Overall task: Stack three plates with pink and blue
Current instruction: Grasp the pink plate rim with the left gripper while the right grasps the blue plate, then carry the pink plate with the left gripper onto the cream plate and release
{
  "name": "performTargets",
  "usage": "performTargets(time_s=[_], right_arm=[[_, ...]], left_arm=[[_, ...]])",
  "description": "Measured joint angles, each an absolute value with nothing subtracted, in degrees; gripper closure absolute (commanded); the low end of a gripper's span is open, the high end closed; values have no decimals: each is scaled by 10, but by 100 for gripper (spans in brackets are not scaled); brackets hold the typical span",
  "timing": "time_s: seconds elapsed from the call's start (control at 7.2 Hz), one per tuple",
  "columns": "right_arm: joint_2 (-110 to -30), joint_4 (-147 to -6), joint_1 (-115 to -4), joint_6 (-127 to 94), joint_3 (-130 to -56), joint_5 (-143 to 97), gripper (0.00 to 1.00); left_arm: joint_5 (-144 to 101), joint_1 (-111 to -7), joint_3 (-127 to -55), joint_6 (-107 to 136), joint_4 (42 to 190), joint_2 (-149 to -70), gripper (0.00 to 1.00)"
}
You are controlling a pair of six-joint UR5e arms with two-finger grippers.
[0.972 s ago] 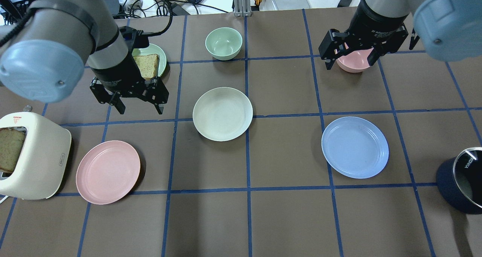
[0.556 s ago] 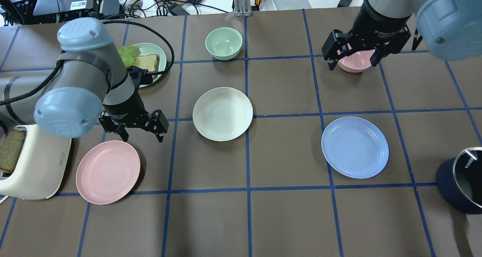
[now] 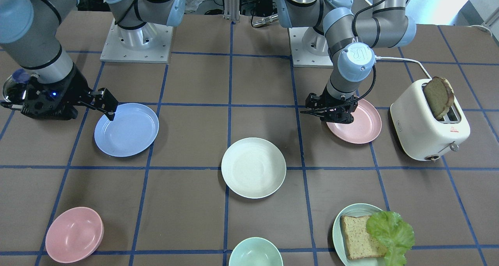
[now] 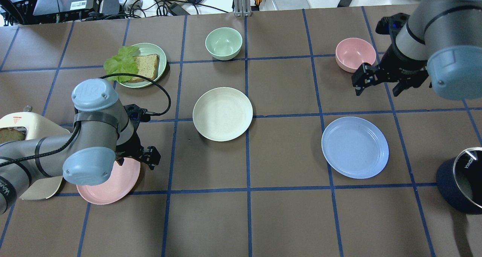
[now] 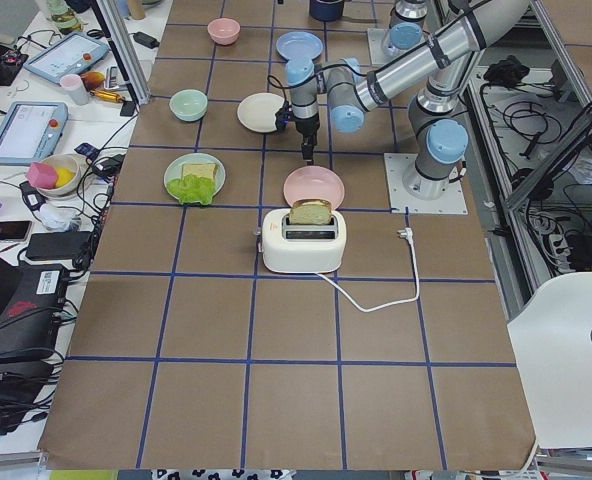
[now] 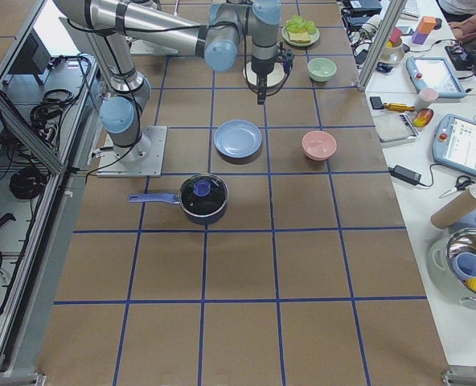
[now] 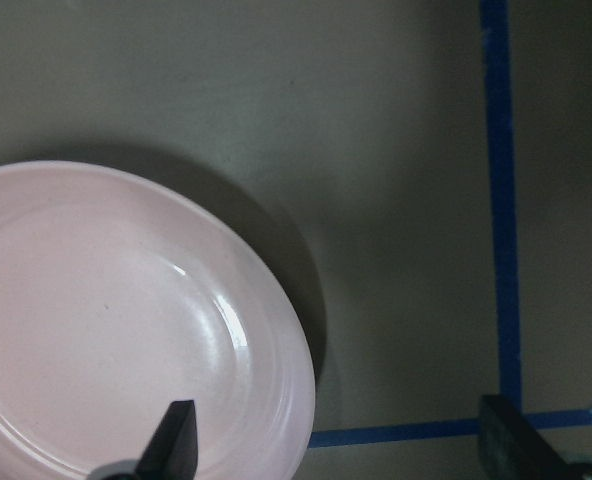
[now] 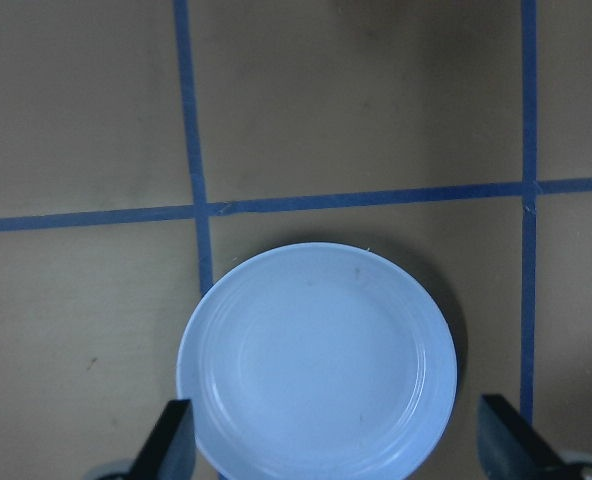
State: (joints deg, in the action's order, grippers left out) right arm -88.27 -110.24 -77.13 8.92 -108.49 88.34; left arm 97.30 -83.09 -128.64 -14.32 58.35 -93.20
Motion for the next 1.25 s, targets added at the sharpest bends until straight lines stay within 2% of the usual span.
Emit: performTargets(time_s=[0.42,0.69,0.83,0.97,1.11,1.25], right_arm=[[-843,-1245,-717,134,-1199,884,0],[-824,-1306,-696,155,-1241,882,0],[-816,-1324,-684,159,-1253,882,0],[-811,-1330,-665,164,-1261,881,13],[-810,-1331,-648,171,-1270,879,15],[-809,-1334,-640,176,-1283,876,26]], left_arm=[[974,-826,-1300,-144,572,-962,65],[974,-825,-1301,-143,568,-967,93],[974,-825,-1301,-142,567,-967,96],[974,-829,-1300,-139,565,-965,96],[971,-839,-1293,-128,564,-959,96],[968,-859,-1274,-109,565,-956,95]])
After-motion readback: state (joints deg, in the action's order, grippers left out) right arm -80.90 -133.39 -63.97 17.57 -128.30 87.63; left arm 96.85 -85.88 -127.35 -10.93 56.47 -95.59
